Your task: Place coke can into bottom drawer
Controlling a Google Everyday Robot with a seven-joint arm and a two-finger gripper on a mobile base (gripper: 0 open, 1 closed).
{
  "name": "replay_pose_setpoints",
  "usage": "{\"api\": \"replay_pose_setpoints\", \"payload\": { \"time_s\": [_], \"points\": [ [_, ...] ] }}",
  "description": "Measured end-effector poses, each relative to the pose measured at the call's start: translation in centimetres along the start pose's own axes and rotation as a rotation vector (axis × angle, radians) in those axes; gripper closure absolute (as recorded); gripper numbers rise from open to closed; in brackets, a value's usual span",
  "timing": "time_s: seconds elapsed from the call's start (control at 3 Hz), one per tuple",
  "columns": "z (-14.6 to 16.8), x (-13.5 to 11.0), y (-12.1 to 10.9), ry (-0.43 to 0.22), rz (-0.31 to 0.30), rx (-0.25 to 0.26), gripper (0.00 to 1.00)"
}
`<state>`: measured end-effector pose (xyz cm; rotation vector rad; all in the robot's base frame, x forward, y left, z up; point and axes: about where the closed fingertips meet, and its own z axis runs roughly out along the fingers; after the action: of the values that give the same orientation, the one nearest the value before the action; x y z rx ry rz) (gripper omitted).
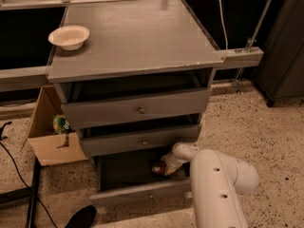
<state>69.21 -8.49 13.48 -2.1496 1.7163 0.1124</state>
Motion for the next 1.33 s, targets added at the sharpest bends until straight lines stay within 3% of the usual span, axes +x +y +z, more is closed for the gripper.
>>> {"api": "replay_pose_setpoints", "payload": {
  "time_s": [0.33,1.33],
  "points": [
    [-0.04,-0.27,-0.22,0.002,-0.002,-0.004,0.98],
    [-0.03,-0.28,-0.21,0.002,-0.002,-0.004,0.19]
  ]
}}
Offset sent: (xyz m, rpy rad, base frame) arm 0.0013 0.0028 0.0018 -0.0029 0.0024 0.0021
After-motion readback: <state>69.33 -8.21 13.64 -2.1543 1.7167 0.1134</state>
